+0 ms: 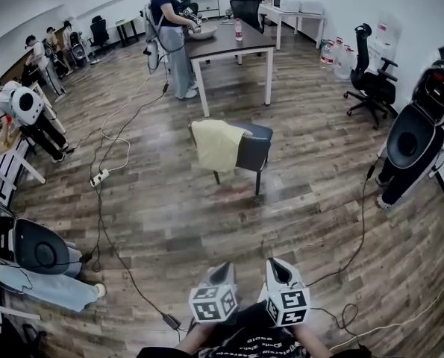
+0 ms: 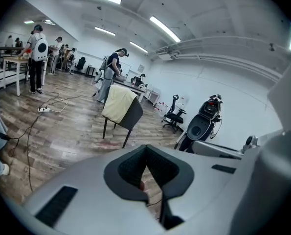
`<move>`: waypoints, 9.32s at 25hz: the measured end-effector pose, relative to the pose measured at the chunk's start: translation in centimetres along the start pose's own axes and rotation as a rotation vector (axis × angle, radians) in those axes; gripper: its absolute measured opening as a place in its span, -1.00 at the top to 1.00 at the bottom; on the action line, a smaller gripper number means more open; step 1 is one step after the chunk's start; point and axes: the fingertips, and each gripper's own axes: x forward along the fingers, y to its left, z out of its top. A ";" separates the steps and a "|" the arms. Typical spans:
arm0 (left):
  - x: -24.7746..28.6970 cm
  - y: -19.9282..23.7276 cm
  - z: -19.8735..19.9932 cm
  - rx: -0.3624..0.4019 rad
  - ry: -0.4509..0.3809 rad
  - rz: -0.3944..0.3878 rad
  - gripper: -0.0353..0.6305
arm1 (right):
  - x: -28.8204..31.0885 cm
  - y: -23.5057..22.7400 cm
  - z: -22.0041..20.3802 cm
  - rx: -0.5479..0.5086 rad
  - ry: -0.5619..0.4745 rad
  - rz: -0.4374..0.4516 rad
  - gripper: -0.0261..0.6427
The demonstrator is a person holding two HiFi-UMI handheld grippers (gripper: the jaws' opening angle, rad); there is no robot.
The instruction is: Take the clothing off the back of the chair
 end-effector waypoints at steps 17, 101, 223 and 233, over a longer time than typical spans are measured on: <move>7.8 9.8 11.0 0.075 0.066 -0.063 0.87 | 15.4 3.9 4.8 0.035 0.065 -0.025 0.91; 42.1 23.7 29.3 0.222 0.499 -0.309 -0.14 | 50.8 -9.6 10.3 0.457 0.268 -0.222 -0.56; 3.6 28.5 13.4 0.342 0.361 -0.375 0.71 | 27.3 25.1 1.5 0.222 0.256 -0.018 0.76; 3.1 29.1 13.4 0.347 0.350 -0.379 0.71 | 27.4 26.0 1.2 0.200 0.255 -0.015 0.77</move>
